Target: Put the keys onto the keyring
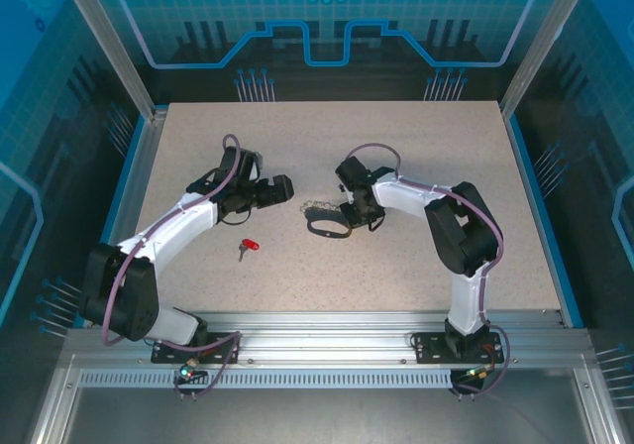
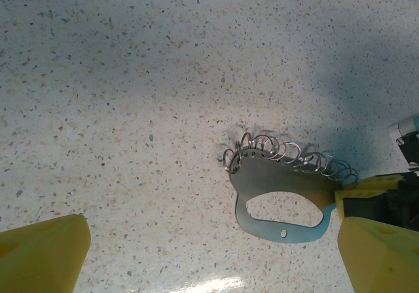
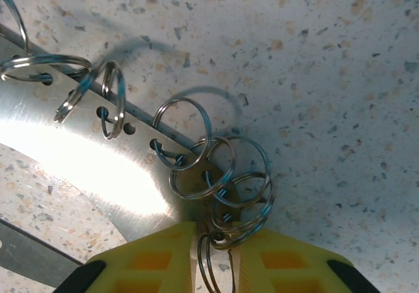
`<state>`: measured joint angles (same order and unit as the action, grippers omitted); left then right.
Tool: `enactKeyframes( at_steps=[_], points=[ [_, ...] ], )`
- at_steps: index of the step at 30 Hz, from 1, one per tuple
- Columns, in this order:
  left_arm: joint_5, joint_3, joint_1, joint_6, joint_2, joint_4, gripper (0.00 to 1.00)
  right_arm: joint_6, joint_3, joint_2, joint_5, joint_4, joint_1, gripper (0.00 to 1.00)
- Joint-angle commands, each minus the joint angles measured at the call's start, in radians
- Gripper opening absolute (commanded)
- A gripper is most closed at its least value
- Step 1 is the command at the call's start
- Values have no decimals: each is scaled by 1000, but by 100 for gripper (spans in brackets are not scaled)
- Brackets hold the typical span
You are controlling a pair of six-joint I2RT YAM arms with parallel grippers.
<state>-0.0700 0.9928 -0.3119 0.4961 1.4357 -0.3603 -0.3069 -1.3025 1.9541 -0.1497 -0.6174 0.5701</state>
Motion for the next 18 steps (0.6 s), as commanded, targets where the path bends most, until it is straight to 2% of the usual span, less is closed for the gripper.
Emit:
enactKeyframes(
  at_steps=[1,10,18],
  points=[
    [-23,32,-6,-1,6,7,99,18,26,-19,-2,-23,-20,21],
    [-25,33,-5,7,6,7,99,25,34,-32,6,-19,-27,22],
    [-34,29,-5,9,4,10,99,23,58,-59,24,-3,-49,28]
  ],
)
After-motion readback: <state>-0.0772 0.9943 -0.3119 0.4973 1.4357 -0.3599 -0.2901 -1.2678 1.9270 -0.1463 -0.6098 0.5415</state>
